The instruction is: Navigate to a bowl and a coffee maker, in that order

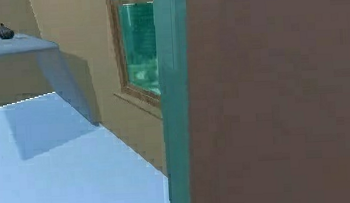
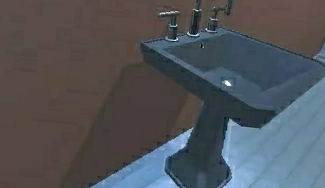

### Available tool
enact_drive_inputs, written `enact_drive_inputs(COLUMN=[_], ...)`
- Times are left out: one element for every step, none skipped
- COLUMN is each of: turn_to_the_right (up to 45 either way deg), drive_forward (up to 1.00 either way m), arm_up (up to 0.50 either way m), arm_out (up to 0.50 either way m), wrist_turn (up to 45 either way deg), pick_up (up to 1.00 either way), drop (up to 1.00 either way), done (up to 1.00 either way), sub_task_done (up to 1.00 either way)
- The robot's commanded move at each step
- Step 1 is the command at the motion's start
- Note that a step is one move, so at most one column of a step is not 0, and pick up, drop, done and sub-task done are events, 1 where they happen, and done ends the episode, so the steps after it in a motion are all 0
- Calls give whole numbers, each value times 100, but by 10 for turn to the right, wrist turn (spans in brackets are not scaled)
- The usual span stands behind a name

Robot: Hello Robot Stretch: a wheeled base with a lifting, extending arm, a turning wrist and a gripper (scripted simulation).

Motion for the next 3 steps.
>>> enact_drive_inputs(turn_to_the_right=[-450,-240,0], drive_forward=[0,0,30], arm_up=[0,0,0], arm_out=[0,0,0], wrist_turn=[0,0,0], pick_up=[0,0,0], drop=[0,0,0], done=[0,0,0], sub_task_done=[0,0,0])
